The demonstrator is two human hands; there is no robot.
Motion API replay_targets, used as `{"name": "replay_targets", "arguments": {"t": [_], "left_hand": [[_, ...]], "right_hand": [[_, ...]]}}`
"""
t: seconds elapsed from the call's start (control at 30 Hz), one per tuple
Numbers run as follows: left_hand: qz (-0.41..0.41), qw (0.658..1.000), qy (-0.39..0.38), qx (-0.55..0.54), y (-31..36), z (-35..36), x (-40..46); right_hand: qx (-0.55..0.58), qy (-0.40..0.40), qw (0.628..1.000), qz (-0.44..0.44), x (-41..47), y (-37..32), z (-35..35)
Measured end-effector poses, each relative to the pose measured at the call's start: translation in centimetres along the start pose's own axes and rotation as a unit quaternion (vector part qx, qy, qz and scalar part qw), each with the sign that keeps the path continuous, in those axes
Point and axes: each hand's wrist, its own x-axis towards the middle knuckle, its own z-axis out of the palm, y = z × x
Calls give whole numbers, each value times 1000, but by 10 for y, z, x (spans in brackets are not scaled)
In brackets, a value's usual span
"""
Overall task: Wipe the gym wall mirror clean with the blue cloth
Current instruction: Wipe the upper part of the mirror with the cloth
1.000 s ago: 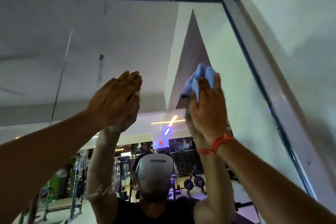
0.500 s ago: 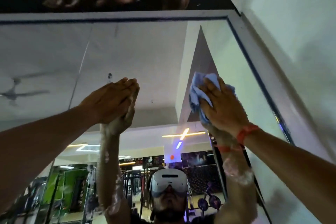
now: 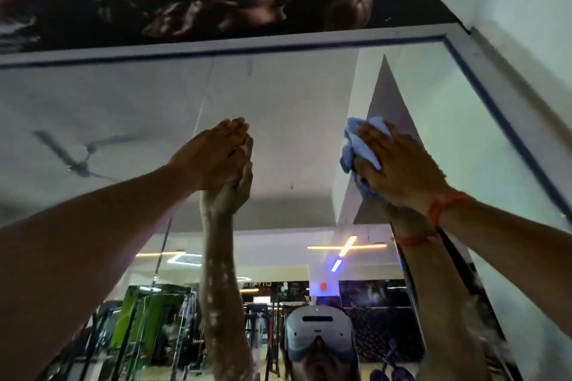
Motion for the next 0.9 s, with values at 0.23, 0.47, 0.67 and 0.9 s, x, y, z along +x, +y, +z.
{"name": "replay_targets", "arguments": {"t": [0.23, 0.47, 0.67, 0.9], "left_hand": [[-43, 998, 29, -45, -59, 2, 1], [-1, 999, 22, -46, -138, 14, -6], [29, 997, 40, -57, -175, 27, -17], [56, 993, 54, -83, -186, 34, -18]], "right_hand": [[50, -38, 997, 35, 104, -154, 69], [63, -100, 990, -79, 26, -139, 36], [13, -34, 985, 171, 164, -160, 68], [47, -73, 996, -22, 130, -275, 110]]}}
